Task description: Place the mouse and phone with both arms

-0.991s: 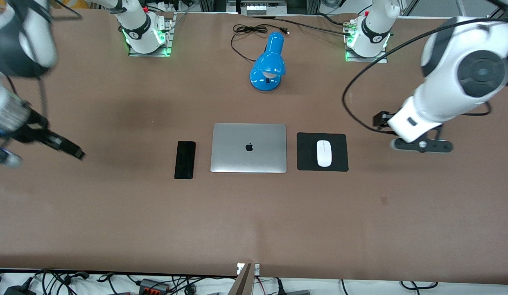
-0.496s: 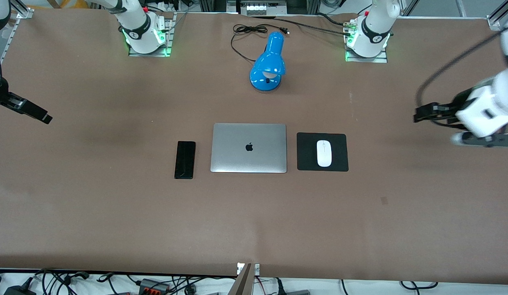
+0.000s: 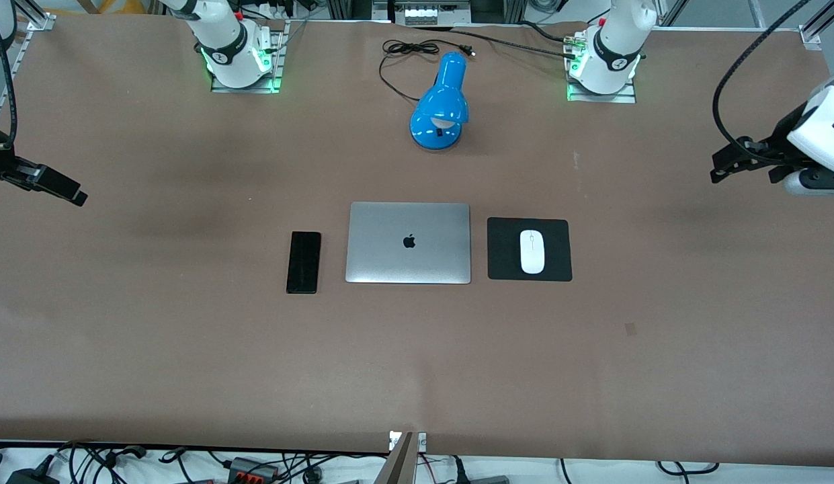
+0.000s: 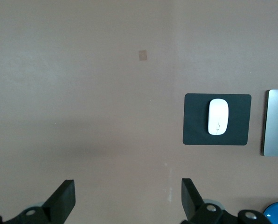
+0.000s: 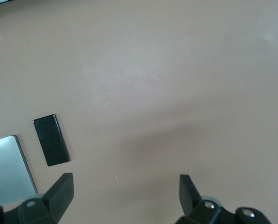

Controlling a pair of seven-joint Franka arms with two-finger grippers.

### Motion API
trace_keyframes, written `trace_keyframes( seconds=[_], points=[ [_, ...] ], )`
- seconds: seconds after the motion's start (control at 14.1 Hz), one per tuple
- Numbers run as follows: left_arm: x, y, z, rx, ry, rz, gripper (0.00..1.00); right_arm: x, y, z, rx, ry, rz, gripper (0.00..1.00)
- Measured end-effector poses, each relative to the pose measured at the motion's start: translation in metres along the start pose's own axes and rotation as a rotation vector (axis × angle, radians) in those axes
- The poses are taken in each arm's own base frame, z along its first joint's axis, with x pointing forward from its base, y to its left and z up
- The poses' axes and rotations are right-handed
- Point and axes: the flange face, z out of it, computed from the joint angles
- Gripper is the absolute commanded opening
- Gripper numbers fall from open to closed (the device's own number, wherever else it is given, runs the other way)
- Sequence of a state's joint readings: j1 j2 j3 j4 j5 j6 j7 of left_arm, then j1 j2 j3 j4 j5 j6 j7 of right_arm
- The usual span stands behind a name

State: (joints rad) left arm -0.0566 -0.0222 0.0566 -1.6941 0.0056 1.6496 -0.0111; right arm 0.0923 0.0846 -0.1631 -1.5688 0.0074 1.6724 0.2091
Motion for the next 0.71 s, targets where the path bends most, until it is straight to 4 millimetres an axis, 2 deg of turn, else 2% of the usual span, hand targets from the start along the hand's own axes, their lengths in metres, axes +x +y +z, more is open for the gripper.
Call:
trace_keyframes(
  seconds=[0.21, 0.71],
  points=[
    [0.001, 0.005, 0.000, 0.000, 0.003, 0.008, 1.00, 0.001, 0.003, -0.001, 0.000, -0.002, -0.002, 1.00],
    [-0.001, 0.047, -0.011, 0.002, 0.028, 0.084, 1.00, 0.000, 0.002, 0.000, -0.001, -0.005, -0.012, 1.00]
  ],
)
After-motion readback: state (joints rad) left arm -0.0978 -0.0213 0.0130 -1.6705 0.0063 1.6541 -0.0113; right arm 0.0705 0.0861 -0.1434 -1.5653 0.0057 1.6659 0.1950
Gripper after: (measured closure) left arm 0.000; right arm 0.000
